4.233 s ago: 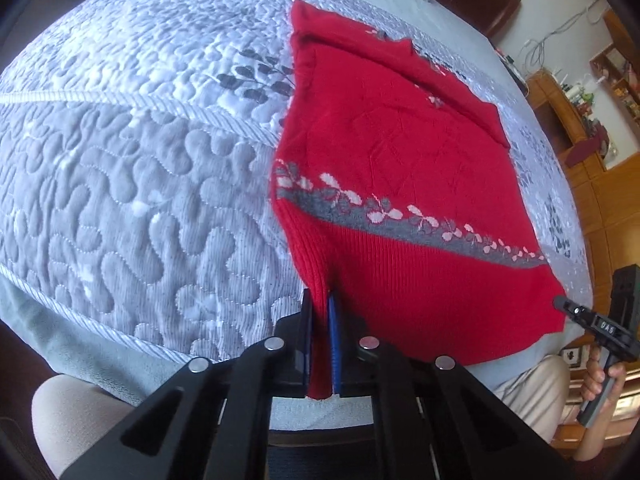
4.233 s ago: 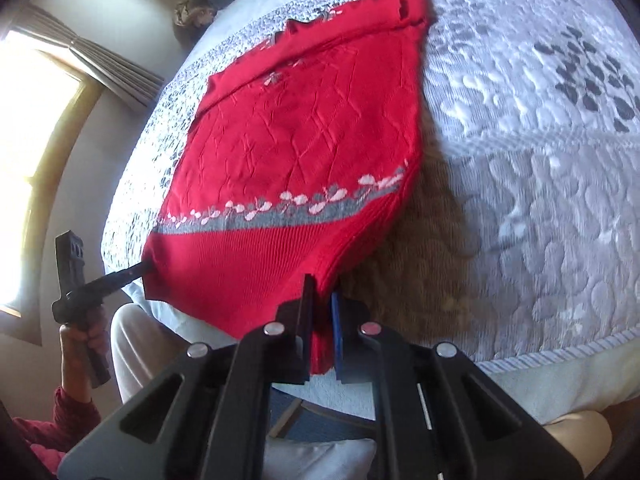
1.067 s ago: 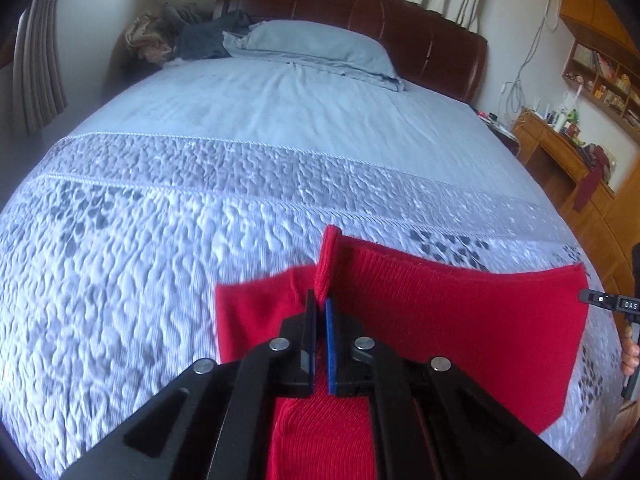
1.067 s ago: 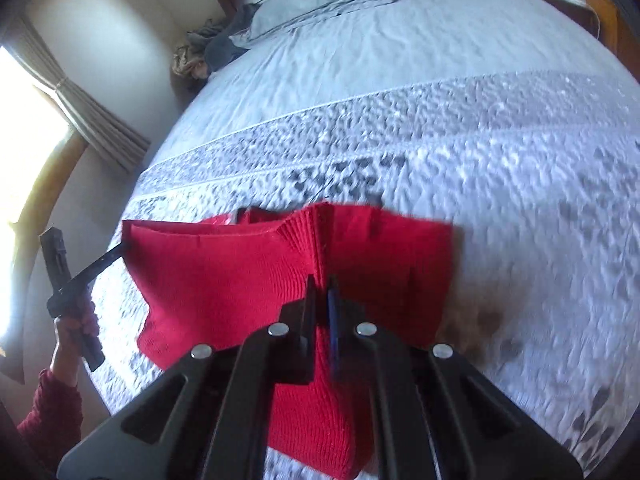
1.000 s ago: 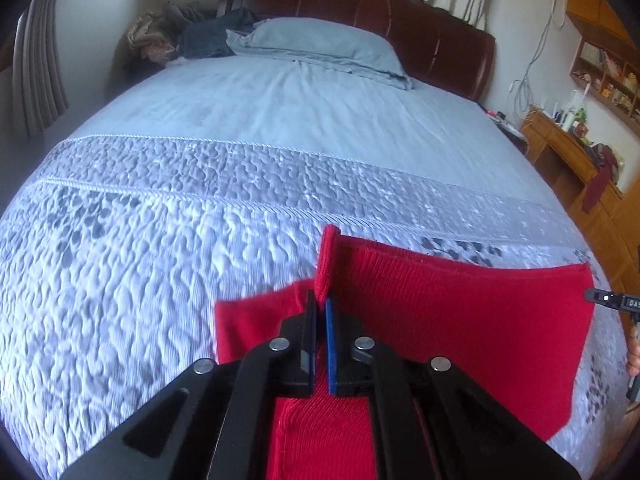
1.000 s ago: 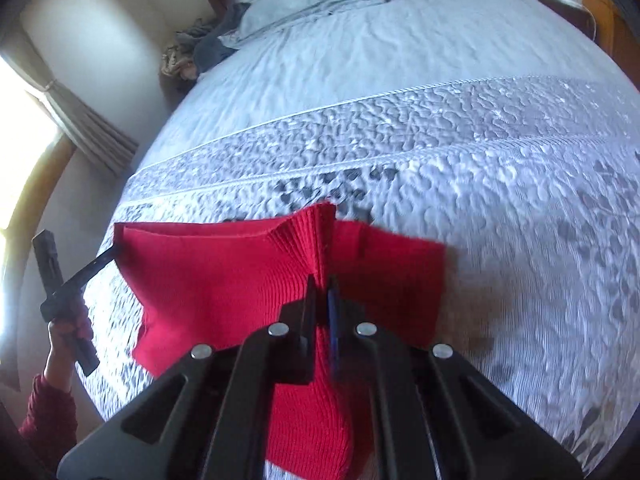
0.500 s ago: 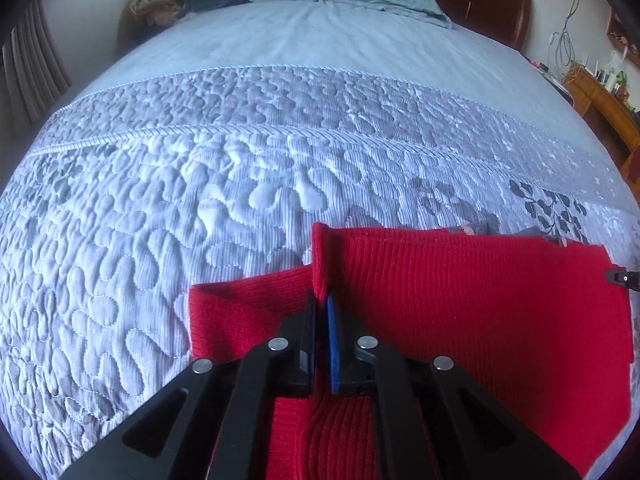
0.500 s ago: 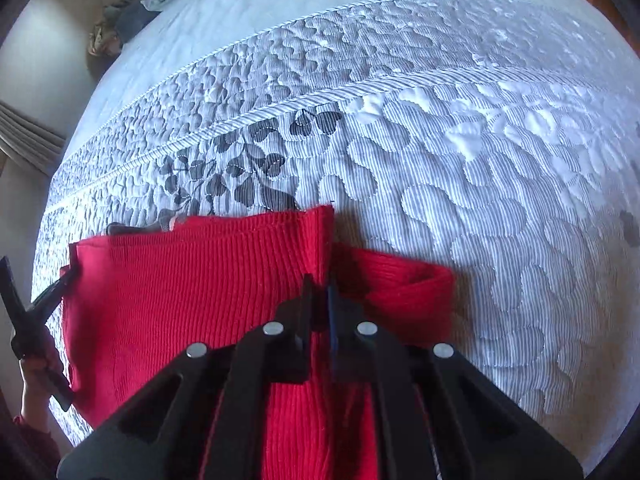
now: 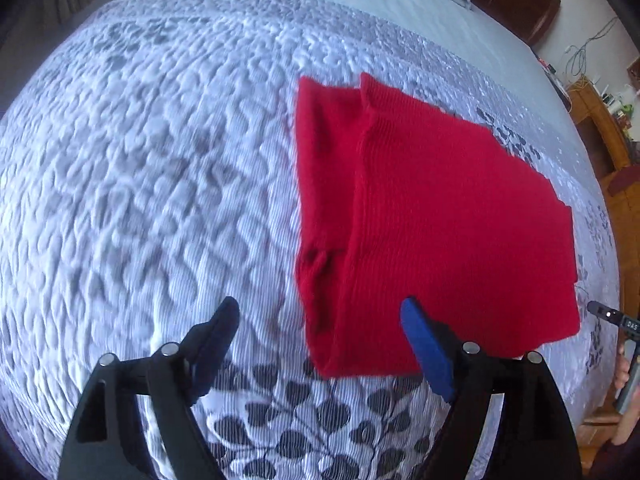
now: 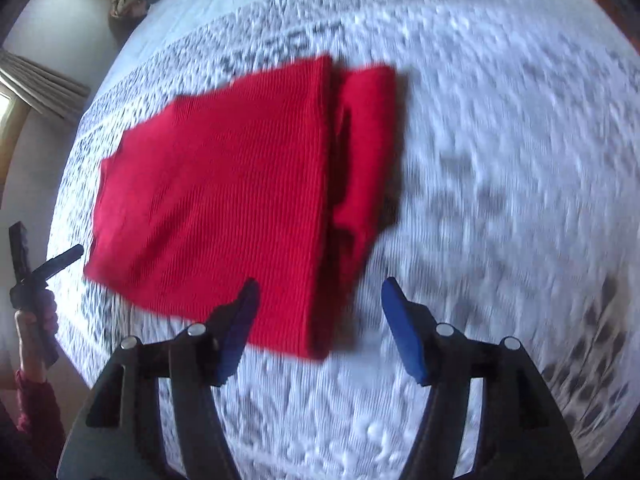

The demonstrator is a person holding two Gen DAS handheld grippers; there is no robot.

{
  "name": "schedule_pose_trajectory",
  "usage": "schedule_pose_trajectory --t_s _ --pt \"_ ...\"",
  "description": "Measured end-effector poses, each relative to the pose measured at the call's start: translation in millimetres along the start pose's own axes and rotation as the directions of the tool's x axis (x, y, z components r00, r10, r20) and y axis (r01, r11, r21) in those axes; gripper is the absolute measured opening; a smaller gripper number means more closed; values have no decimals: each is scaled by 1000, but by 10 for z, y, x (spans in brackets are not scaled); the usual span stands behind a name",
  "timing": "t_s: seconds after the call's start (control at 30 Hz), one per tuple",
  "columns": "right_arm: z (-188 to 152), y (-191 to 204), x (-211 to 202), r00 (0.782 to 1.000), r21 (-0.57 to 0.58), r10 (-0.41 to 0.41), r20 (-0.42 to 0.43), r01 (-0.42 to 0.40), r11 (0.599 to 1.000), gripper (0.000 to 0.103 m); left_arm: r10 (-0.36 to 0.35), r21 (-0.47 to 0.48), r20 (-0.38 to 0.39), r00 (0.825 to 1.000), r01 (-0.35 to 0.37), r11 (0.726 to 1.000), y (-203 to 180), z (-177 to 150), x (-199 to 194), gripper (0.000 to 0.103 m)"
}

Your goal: Fold small clothes

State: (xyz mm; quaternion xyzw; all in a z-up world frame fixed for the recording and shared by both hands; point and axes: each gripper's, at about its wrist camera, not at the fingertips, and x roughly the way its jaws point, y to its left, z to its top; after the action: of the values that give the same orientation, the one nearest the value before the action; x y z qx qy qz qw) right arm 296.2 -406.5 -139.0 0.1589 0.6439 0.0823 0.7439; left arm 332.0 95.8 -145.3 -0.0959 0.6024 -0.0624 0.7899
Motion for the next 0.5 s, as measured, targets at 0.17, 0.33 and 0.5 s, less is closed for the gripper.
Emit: schedule_pose_trajectory --t_s 0.17,0.33,0.5 --pt "-94 -39 106 999 52 47 -13 -46 998 63 -54 -18 0 999 54 998 -6 -165 48 83" --pt "19 -19 343 999 82 41 -36 -38 996 63 -26 9 -26 999 26 1000 -175 -58 275 83" --pt "20 54 418 997 73 75 -33 -73 995 45 38 31 -22 999 -37 999 -293 -25 363 63"
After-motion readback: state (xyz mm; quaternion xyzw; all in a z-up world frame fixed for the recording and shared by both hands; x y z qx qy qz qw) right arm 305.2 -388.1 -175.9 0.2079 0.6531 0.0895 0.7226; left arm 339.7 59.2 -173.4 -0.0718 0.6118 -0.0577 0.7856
